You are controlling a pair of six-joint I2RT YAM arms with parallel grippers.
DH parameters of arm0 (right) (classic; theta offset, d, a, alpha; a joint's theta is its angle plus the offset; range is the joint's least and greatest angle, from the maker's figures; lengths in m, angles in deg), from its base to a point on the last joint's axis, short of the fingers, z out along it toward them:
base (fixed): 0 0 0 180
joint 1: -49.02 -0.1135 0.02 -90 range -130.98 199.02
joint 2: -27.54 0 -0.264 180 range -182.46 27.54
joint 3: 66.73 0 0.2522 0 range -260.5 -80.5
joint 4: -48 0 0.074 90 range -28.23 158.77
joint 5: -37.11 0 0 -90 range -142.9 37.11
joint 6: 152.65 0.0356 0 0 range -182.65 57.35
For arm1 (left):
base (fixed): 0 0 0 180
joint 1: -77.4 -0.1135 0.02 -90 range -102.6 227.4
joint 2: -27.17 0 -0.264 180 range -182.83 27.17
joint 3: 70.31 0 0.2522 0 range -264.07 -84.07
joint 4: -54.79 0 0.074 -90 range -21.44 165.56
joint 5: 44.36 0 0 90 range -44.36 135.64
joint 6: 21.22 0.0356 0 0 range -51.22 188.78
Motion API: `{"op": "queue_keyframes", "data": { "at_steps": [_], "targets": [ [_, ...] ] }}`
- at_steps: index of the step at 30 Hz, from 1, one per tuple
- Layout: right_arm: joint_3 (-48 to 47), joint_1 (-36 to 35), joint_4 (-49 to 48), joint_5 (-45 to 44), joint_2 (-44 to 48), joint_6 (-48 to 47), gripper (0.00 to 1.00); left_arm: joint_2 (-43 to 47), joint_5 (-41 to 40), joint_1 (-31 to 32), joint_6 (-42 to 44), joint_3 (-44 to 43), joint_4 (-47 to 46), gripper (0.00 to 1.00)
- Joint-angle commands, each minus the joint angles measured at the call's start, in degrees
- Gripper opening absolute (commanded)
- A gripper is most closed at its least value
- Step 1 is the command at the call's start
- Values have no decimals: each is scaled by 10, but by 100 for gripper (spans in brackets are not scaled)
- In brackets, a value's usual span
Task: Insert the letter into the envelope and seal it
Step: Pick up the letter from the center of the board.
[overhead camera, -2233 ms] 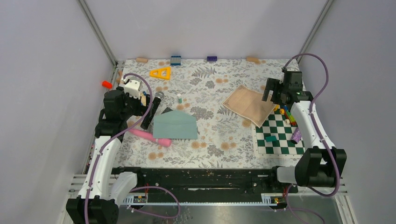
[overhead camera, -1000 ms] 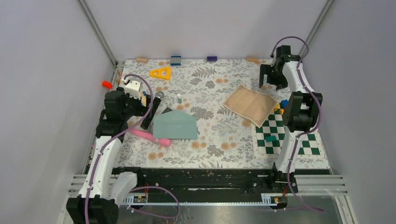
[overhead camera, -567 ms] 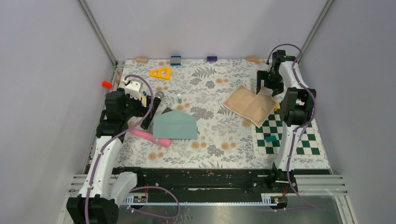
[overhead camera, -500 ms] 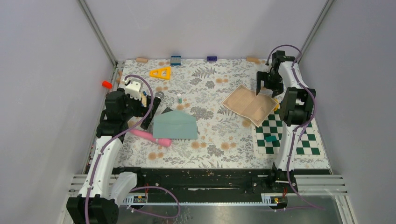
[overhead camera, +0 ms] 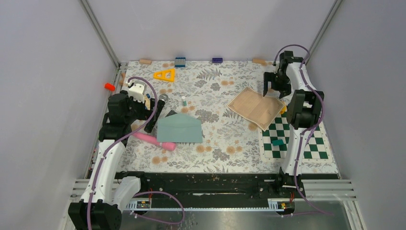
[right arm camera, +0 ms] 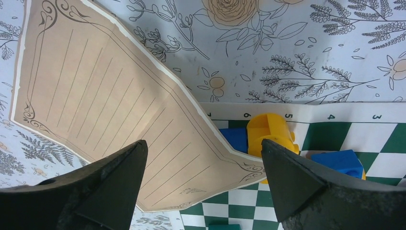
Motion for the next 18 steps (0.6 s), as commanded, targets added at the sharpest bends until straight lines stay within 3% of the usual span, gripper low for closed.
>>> {"op": "queue_keyframes", "data": {
  "at_steps": [1, 9, 16, 18],
  "targets": [
    [-22, 3, 10, 15, -11, -9, 95, 2, -5, -2, 5, -2, -30, 99],
    [-36, 3, 32, 50, -38, -25, 93, -1, -3, -2, 4, -3, -30, 99],
    [-42, 3, 48, 94, -37, -33, 86, -6, 0, -2, 4, -3, -29, 99],
    [-36, 4, 48, 109, -30, -33, 80, -6, 0, -2, 4, -3, -30, 99]
  ]
}}
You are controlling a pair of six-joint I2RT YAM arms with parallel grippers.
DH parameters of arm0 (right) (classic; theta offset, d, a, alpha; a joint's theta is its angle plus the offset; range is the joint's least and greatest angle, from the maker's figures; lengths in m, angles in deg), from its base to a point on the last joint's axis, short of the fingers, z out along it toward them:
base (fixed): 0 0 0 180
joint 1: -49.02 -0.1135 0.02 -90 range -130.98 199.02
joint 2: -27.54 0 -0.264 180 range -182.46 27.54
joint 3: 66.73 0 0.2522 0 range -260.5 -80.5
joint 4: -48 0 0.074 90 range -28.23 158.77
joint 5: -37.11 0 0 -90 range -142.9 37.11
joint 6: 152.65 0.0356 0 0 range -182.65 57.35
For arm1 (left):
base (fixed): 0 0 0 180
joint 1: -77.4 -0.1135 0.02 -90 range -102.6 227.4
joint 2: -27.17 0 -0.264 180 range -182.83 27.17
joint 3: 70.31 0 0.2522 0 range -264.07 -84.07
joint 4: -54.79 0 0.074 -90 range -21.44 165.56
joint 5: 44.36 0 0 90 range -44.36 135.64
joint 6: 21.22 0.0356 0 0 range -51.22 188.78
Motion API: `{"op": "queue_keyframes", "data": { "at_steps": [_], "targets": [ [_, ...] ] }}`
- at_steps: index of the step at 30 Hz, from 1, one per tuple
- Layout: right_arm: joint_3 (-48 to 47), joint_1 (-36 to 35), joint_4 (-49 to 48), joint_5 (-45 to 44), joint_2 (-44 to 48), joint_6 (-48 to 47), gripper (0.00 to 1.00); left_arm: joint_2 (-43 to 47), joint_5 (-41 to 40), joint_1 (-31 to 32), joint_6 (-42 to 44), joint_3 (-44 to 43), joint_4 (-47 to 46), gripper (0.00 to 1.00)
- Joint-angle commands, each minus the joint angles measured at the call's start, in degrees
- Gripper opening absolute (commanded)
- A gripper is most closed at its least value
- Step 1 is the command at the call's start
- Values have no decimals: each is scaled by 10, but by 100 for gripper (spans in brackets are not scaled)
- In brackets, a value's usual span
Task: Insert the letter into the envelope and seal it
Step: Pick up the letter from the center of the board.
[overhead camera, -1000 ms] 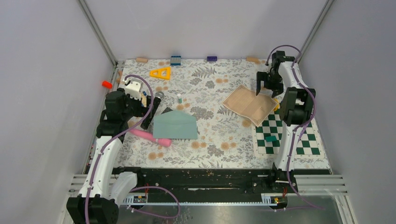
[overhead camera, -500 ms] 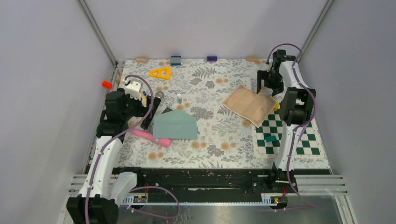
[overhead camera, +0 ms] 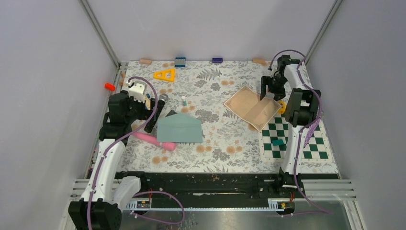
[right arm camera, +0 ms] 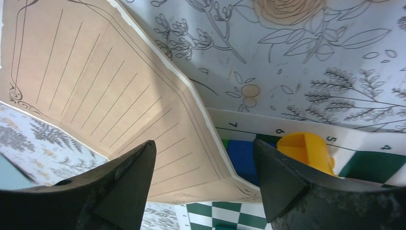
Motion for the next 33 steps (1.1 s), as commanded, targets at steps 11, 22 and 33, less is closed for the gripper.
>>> {"op": "queue_keyframes", "data": {
  "at_steps": [11, 22, 33],
  "targets": [
    [-4, 6, 60, 140, 22, -1, 55, -3, -1, -3, 6, -3, -29, 99],
    [55, 6, 54, 132, 51, -4, 56, 1, 49, -2, -7, -36, -19, 99],
    [115, 6, 25, 143, 78, 11, 58, -87, 33, 176, -76, -127, -89, 99]
  ]
}}
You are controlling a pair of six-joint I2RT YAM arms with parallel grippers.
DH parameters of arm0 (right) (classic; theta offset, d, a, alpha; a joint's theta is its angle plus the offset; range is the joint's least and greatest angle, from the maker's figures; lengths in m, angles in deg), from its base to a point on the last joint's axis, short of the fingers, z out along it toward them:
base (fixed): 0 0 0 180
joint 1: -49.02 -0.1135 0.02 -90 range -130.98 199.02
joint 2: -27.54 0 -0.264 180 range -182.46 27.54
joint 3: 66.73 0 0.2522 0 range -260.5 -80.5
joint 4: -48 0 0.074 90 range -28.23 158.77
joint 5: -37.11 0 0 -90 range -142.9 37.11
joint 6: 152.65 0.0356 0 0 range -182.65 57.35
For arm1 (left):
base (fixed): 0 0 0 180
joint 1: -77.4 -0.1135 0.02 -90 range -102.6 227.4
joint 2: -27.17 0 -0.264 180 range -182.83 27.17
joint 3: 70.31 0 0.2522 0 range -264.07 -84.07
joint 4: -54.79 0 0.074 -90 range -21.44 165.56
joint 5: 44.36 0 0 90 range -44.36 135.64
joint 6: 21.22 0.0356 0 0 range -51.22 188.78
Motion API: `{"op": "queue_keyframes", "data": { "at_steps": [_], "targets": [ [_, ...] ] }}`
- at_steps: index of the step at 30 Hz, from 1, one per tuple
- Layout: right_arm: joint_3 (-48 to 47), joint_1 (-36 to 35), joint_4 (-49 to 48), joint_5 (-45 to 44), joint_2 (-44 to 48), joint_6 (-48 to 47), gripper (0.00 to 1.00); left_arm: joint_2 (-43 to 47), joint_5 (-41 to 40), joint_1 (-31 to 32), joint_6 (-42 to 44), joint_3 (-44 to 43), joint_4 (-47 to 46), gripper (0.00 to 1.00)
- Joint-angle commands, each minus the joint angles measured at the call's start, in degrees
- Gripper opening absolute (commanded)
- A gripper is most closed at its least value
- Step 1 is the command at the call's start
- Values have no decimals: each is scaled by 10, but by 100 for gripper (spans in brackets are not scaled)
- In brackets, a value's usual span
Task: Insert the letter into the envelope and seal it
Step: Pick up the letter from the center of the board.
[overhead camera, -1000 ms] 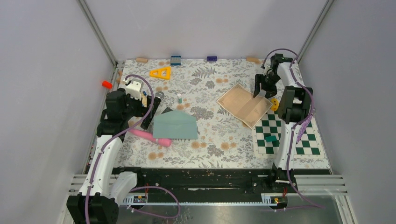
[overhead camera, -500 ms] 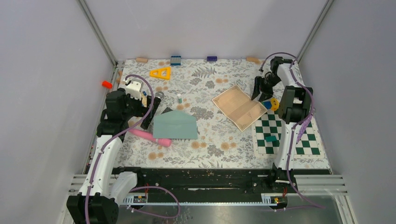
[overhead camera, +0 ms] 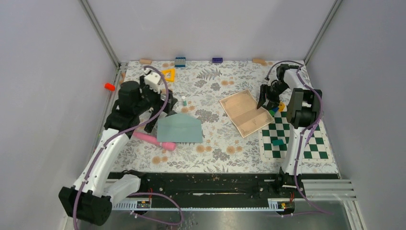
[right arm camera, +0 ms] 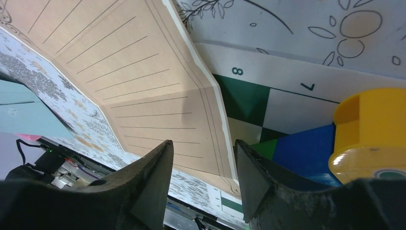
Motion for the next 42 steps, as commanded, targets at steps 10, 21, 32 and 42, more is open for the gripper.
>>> {"op": "queue_keyframes", "data": {
  "at_steps": [10, 21, 32, 42],
  "targets": [
    [40, 2, -17, 52, 62, 20, 59, -219, -236, 269, -116, -68, -148, 99],
    [57, 2, -19, 84, 63, 28, 60, -428, -288, 332, -200, -187, -95, 99],
    [74, 2, -28, 109, 72, 30, 60, -526, -296, 368, -248, -245, -41, 99],
    [87, 2, -32, 136, 77, 50, 60, -582, -222, 368, -289, -255, -26, 69]
  ]
}}
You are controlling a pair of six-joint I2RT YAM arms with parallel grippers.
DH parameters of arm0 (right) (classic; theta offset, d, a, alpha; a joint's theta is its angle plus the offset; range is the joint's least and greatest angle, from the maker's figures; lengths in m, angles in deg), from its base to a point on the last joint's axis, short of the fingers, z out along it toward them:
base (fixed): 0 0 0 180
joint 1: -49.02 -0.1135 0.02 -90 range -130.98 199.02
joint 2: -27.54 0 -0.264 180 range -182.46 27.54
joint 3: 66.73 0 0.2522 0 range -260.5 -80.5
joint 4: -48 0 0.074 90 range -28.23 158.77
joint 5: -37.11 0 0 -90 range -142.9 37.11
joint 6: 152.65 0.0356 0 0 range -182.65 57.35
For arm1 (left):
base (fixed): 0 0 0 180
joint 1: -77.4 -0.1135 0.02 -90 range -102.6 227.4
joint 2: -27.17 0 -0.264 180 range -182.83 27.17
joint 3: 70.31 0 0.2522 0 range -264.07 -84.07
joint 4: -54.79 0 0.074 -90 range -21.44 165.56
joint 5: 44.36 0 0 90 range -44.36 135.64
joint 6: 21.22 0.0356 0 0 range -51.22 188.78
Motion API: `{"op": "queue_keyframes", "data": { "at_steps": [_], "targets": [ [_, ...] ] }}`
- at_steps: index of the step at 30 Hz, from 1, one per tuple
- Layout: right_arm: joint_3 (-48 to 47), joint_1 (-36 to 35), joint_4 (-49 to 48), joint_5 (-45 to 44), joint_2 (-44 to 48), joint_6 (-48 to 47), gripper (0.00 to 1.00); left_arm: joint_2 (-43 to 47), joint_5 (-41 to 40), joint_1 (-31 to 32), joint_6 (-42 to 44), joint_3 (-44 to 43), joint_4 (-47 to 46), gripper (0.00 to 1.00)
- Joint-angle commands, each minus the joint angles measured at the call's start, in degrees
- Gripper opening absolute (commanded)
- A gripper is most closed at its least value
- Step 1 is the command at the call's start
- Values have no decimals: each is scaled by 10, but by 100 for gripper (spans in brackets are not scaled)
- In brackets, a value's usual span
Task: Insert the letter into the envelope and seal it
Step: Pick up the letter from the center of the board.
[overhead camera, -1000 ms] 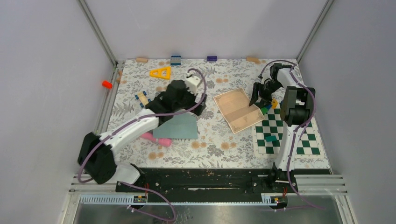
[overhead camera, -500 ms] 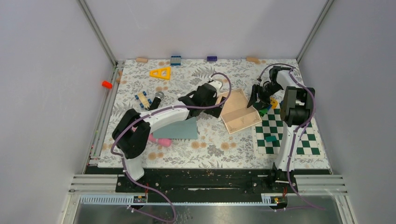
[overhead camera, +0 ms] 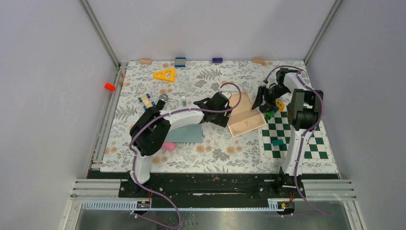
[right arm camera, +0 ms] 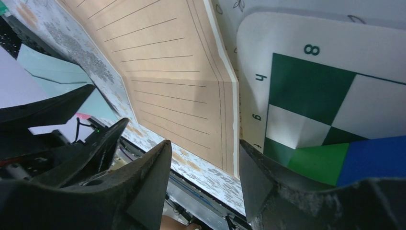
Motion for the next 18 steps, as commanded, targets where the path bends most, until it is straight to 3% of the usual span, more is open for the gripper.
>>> {"op": "queue_keyframes", "data": {
  "at_steps": [1, 4, 18],
  "targets": [
    [8, 2, 6, 32, 42, 11, 60, -9, 39, 0, -24, -24, 1, 66],
    [11, 2, 5, 41, 45, 13, 60, -15, 49, 0, -27, -25, 0, 58],
    [62, -24, -3, 89, 88, 5, 58, -34, 67, 0, -28, -31, 1, 57]
  ]
}}
